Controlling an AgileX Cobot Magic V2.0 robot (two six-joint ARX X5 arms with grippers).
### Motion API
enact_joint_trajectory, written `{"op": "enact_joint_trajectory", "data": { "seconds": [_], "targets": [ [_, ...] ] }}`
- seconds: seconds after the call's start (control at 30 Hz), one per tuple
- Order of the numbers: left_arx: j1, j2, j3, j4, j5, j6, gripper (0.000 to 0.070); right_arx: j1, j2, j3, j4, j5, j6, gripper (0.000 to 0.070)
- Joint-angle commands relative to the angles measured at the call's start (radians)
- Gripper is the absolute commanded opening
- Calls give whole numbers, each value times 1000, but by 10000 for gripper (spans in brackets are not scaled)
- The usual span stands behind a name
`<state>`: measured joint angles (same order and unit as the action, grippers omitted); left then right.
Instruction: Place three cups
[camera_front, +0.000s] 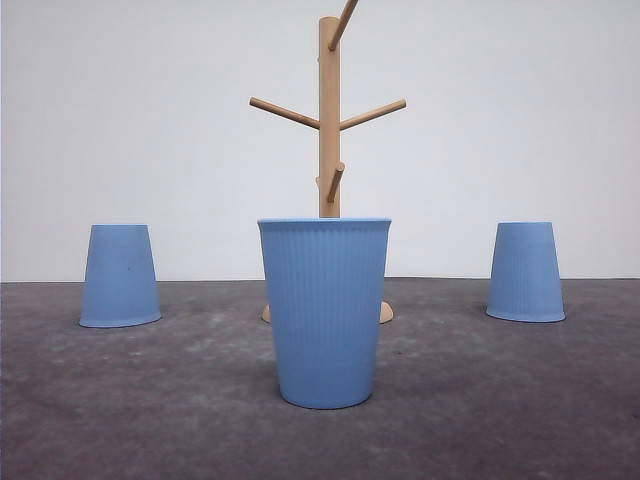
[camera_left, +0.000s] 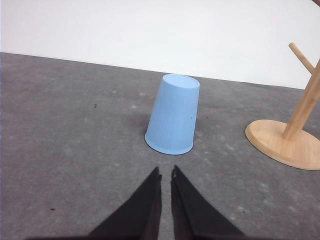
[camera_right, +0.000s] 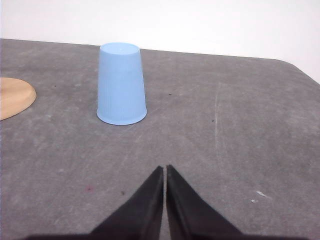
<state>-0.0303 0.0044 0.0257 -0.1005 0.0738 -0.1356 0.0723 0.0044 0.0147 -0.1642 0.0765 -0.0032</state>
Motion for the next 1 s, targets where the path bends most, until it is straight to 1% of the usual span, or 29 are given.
{"op": "enact_joint_trajectory", "data": {
  "seconds": [0.0, 0.97],
  "targets": [
    [0, -1, -12, 12, -3, -8, 15, 2, -1, -3, 9, 2, -5, 3],
    [0, -1, -12, 13, -3, -7, 15, 2, -1, -3, 10, 1, -4, 3]
  ]
}}
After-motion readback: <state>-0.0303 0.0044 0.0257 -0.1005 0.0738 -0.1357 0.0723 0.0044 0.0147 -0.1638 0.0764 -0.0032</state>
